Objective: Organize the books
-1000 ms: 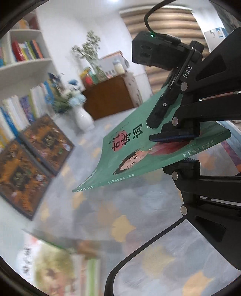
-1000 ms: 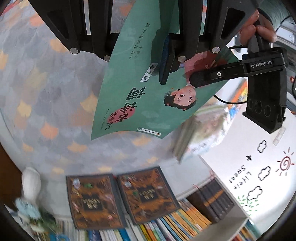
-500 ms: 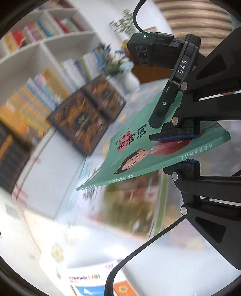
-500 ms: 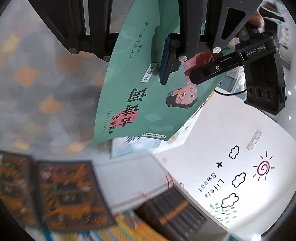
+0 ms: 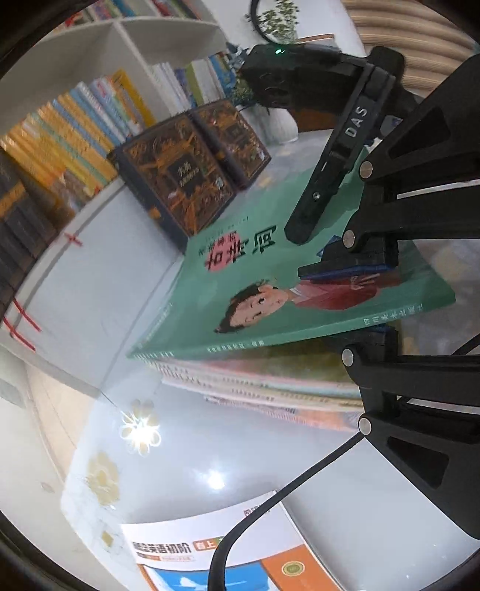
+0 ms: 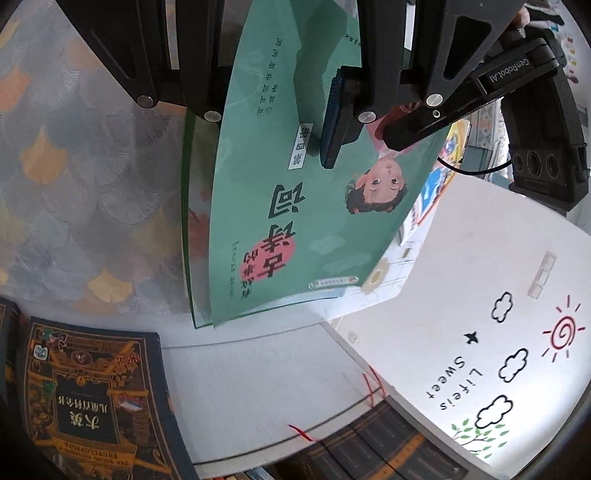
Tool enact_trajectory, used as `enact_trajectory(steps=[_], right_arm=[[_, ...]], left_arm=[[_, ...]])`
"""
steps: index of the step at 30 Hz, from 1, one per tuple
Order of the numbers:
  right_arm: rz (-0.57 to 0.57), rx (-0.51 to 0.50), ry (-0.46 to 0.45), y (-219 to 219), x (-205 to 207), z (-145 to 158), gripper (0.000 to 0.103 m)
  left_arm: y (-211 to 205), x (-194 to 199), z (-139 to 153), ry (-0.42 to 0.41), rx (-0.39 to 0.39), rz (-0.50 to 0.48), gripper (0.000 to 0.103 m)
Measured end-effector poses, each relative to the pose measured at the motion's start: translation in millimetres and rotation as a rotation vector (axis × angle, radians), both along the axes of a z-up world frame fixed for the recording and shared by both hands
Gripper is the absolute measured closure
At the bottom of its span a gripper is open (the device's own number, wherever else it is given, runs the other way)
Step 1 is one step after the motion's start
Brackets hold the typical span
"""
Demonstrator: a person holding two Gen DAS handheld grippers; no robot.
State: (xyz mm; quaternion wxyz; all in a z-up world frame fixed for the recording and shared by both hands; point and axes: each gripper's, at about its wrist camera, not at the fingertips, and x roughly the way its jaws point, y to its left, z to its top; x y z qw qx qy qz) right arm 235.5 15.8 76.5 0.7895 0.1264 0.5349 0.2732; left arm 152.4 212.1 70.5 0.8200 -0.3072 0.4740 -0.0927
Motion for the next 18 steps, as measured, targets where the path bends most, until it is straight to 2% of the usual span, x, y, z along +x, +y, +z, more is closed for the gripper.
enact_trajectory(steps=[4, 10, 12, 16, 18], right_arm=[[-0.057, 0.021, 0.021, -2, -2, -7, 0.071], [-0.054, -0.007, 0.017, 1, -2, -4, 0.071], [-0.062, -0.012, 0.017, 2, -4, -3, 0.071], [-0.069, -0.035, 0.009, 6, -7, -3, 0.071], [-0.056, -0.057, -0.004, 9, -9, -2, 0.070]], left_arm=[[5, 6, -5, 0.029, 0.014, 0.015, 0.084], [20, -4, -7, 0.030, -0.010, 0.090, 0.081], [22, -8, -5, 0.023, 0.006, 0.111, 0.081], [20, -15, -3, 0.043, 0.098, 0.135, 0.079], [20, -19, -4, 0.042, 0.095, 0.142, 0.079]])
